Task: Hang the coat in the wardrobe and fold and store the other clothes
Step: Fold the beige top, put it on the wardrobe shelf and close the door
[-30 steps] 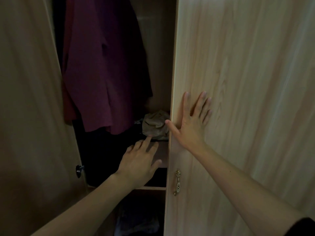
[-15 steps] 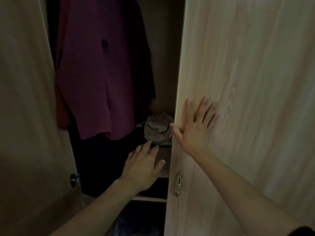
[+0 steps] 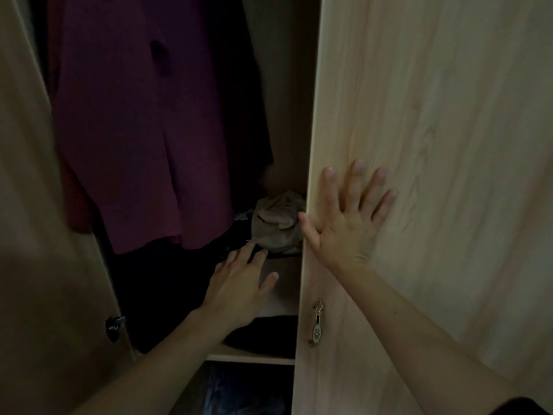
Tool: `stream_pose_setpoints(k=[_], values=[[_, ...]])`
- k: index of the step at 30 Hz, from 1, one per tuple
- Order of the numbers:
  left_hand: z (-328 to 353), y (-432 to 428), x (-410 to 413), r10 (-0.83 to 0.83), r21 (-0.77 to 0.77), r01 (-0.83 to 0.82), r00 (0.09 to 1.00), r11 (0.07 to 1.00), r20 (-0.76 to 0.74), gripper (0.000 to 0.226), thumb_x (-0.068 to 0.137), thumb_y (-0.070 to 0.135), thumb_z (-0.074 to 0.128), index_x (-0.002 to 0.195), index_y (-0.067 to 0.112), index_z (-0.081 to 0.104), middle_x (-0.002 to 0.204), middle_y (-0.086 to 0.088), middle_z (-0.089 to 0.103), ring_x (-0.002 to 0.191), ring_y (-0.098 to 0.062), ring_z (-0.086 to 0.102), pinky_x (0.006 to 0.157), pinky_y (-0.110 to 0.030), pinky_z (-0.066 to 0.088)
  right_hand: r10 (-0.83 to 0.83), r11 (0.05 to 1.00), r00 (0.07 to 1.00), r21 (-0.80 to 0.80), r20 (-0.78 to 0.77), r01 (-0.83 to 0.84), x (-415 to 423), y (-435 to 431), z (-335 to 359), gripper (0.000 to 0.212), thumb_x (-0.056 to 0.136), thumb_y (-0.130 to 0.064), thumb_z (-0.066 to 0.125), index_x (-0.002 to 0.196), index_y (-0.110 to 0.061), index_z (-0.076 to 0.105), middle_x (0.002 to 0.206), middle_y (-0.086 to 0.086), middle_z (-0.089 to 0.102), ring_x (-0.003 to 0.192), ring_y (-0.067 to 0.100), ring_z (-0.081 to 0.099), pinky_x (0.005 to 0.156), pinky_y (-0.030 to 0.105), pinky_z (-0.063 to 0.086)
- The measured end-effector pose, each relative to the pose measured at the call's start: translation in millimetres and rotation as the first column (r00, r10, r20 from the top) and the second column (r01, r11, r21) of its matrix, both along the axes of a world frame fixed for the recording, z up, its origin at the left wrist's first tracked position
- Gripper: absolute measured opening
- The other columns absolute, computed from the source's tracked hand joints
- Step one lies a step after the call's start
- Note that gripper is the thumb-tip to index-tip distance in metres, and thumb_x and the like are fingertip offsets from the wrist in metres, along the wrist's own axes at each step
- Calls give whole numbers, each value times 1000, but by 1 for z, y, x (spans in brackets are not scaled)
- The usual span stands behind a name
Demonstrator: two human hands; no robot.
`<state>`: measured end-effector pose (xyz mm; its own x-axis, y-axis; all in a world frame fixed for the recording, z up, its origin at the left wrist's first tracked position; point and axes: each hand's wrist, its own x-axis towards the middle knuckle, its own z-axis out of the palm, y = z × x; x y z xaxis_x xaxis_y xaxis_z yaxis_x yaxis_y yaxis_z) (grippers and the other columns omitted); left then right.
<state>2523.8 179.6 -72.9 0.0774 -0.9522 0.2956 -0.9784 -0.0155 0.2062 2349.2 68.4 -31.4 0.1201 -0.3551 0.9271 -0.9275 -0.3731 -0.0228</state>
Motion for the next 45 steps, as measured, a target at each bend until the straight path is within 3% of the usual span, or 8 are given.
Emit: stream_pose_setpoints(k=[4,10,16,24,32,38,41,45], values=[[7,12,-9,-21,-11,21,1000,1000,10,61,101,55,33,153,25,29,164,0,12,146,-23,21,114,-44,28,17,997,1000,76,-1,-16,0,9,5,86,91,-70,40,157,-25,10,163,20,5,146,54,2,115,70,0],[23,60,-31,-47,-43,49,997,998,59,60,100,55,33,152,25,29,164,-2,13,146,-25,21,114,-45,28,83,963,993,264,-81,-59,-17,39,13,81,98,-63,36,158,-25,-2,164,17,-13,146,49,-18,116,68,-3],[39,107,-40,-54,-107,62,996,992,71,60,100,54,34,153,26,28,165,-1,12,148,-22,17,116,-44,23,132,891,987,448,-94,-77,-23,70,32,75,99,-59,29,156,-29,-8,162,12,-23,146,47,-19,118,65,8],[34,142,-30,-82,-125,81,997,989,-6,57,100,54,35,151,29,31,163,3,15,146,-20,21,114,-44,27,170,891,979,442,-111,-105,-27,138,41,69,99,-55,35,156,-26,10,165,10,-3,151,37,-1,119,58,10],[7,178,-35,-125,-120,116,989,986,-73,54,100,53,36,149,31,34,162,5,20,143,-17,25,112,-39,28,226,882,956,457,-185,-120,-37,197,30,71,93,-63,20,150,-24,32,161,9,25,148,30,20,118,53,22],[20,223,-29,-5,-136,4,1000,991,-6,54,100,53,37,149,31,33,161,5,23,144,-19,26,113,-42,30,450,770,892,524,-43,-364,-39,224,22,72,92,-64,27,150,-21,35,156,11,33,145,28,27,117,47,28],[31,245,-30,66,-168,-64,998,984,2,54,100,52,39,148,29,37,160,5,27,143,-19,30,111,-43,33,531,704,846,532,46,-470,-42,237,19,66,96,-58,37,151,-21,33,158,8,30,146,24,24,119,42,25],[35,275,-47,137,-176,-127,989,976,48,54,99,53,38,148,30,36,159,7,27,143,-16,29,113,-41,33,620,604,778,569,104,-558,-45,251,9,69,96,-63,33,154,-25,27,161,4,22,148,22,19,119,46,25]])
